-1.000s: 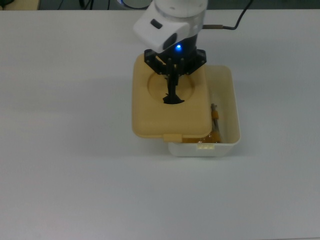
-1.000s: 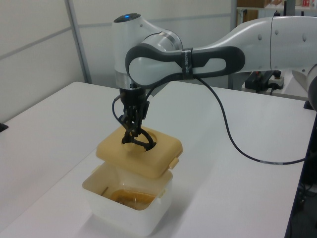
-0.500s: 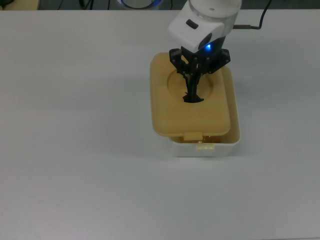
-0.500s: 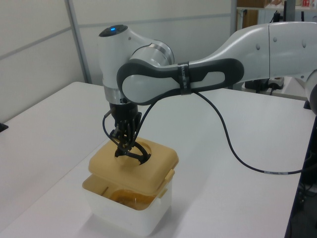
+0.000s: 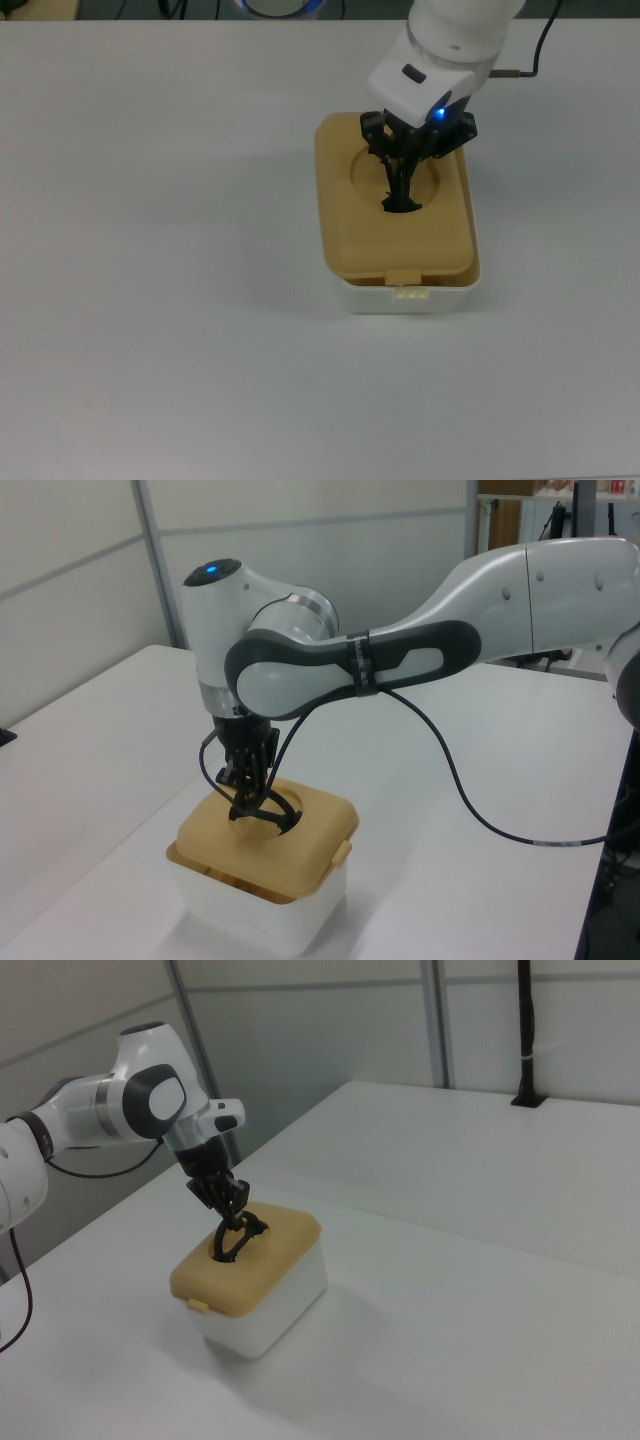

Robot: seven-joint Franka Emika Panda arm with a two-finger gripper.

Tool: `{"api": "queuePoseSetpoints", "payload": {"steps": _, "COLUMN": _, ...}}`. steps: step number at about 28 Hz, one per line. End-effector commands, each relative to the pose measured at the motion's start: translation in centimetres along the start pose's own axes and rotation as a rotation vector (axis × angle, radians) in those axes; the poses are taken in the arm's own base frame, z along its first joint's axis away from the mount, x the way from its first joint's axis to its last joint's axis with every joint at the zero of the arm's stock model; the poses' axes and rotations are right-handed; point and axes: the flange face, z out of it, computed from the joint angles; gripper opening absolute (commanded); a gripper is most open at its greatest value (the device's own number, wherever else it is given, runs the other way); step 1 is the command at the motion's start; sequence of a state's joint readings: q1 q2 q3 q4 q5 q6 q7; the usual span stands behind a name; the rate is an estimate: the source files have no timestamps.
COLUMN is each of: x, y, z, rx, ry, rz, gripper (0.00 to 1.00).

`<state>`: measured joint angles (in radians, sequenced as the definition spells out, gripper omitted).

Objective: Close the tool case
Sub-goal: 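Lower the tan lid onto the white box rim and press down, then open the gripper and release the black handle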

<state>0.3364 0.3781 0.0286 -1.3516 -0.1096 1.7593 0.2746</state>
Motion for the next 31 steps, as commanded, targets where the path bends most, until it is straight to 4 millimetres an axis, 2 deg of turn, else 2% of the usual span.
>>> {"api": "queuePoseSetpoints", "payload": {"steps": 1, "x": -0.1, "y": -0.6, "z": 0.3, "rx": -0.031, "ry": -0.004, "rz": 0.014, "gripper": 0.0}}
{"api": "queuePoseSetpoints", "payload": {"steps": 12, "x": 0.2, "y": -1.6, "z": 1.6, "rx": -0.029, "ry": -0.002, "rz": 0.058, "gripper": 0.0}}
{"api": "queuePoseSetpoints", "payload": {"steps": 13, "x": 0.2, "y": -1.7, "z": 1.6, "rx": -0.029, "ry": -0.002, "rz": 0.059, "gripper": 0.03}}
{"api": "queuePoseSetpoints", "payload": {"steps": 14, "x": 0.3, "y": -1.8, "z": 1.6, "rx": -0.029, "ry": -0.001, "rz": 0.063, "gripper": 0.12}}
{"api": "queuePoseSetpoints", "payload": {"steps": 15, "x": 0.3, "y": -1.8, "z": 1.6, "rx": -0.029, "ry": -0.001, "rz": 0.064, "gripper": 0.26}}
{"api": "queuePoseSetpoints", "payload": {"steps": 16, "x": 0.2, "y": -1.7, "z": 1.6, "rx": -0.029, "ry": -0.002, "rz": 0.065, "gripper": 0.59}}
{"api": "queuePoseSetpoints", "payload": {"steps": 17, "x": 0.2, "y": -1.9, "z": 1.6, "rx": -0.028, "ry": -0.002, "rz": 0.067, "gripper": 0.88}}
{"api": "queuePoseSetpoints", "payload": {"steps": 18, "x": 0.2, "y": -1.8, "z": 1.6, "rx": -0.03, "ry": -0.003, "rz": 0.07, "gripper": 1.0}}
{"api": "queuePoseSetpoints", "payload": {"steps": 26, "x": 0.1, "y": -1.7, "z": 1.4, "rx": -0.032, "ry": -0.006, "rz": 0.078, "gripper": 1.0}}
{"api": "queuePoseSetpoints", "payload": {"steps": 31, "x": -0.3, "y": -1.1, "z": -0.2, "rx": -0.027, "ry": 0.011, "rz": 0.076, "gripper": 1.0}}
